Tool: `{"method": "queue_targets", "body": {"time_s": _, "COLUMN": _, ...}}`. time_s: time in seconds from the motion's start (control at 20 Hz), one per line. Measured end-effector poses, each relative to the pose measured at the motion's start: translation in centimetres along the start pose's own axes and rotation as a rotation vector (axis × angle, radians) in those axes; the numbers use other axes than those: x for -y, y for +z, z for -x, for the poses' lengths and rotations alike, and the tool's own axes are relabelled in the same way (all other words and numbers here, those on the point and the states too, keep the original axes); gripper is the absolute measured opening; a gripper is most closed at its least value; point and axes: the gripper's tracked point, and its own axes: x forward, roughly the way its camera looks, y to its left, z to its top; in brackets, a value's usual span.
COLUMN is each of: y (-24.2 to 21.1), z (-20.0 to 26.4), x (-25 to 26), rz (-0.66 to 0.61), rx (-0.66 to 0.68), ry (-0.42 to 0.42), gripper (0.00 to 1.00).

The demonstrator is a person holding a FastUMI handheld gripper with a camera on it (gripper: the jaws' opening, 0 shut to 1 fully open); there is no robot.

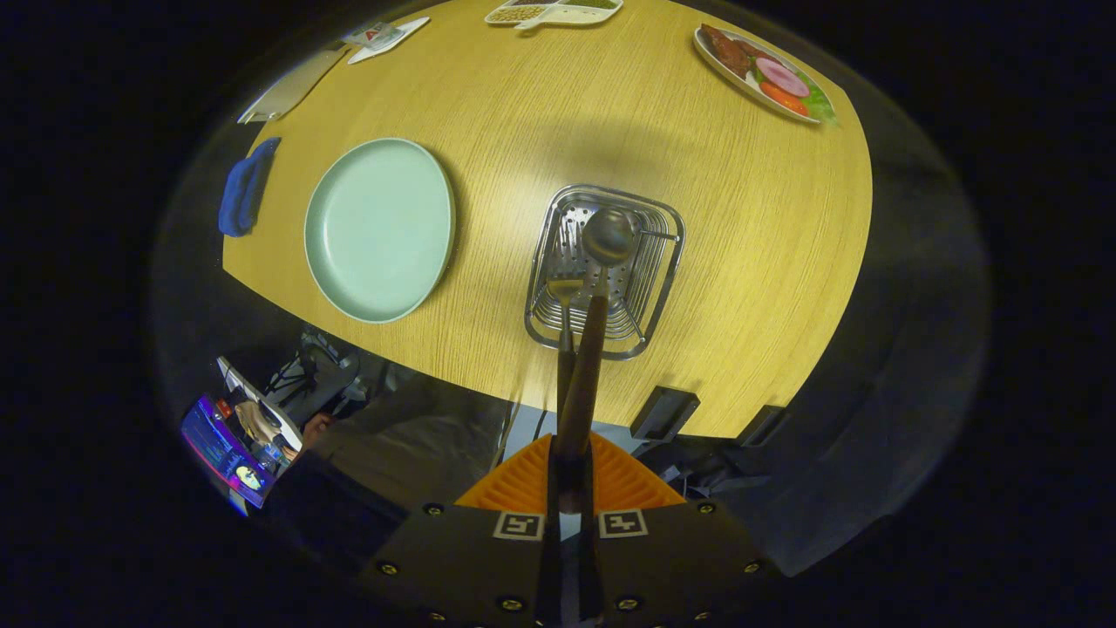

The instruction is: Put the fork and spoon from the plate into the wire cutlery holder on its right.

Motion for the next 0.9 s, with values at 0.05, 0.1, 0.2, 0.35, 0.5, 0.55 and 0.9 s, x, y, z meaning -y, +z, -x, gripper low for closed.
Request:
{"method": "queue_targets", "body": {"time_s": 0.05, "y": 0.1, "z": -0.1, "x": 0.0, "rz": -0.006, "rx": 0.003, "ry": 0.003, "gripper": 0.1}}
{"method": "queue_targets", "body": {"time_s": 0.1, "y": 0.0, "z": 0.1, "x": 0.0, "rz": -0.009, "rx": 0.006, "ry": 0.004, "gripper": 0.12}}
{"method": "queue_targets", "body": {"time_s": 0.2, "y": 0.0, "z": 0.3, "x": 0.1, "rz": -0.02, "rx": 0.02, "ry": 0.009, "gripper": 0.12}}
{"method": "queue_targets", "body": {"time_s": 0.35, "y": -0.7, "z": 0.6, "x": 0.6, "rz": -0.04, "rx": 0.052, "ry": 0.016, "gripper": 0.27}}
{"method": "queue_targets", "body": {"time_s": 0.5, "y": -2.2, "z": 1.2, "x": 0.8, "rz": -0.079, "rx": 0.095, "ry": 0.048, "gripper": 0.35}}
{"method": "queue_targets", "body": {"time_s": 0.55, "y": -3.0, "z": 1.3, "x": 0.9, "rz": -0.087, "rx": 0.111, "ry": 0.058, "gripper": 0.35}}
{"method": "queue_targets", "body": {"time_s": 0.9, "y": -5.8, "z": 4.1, "x": 1.1, "rz": -0.142, "rx": 0.418, "ry": 0.065, "gripper": 0.35}}
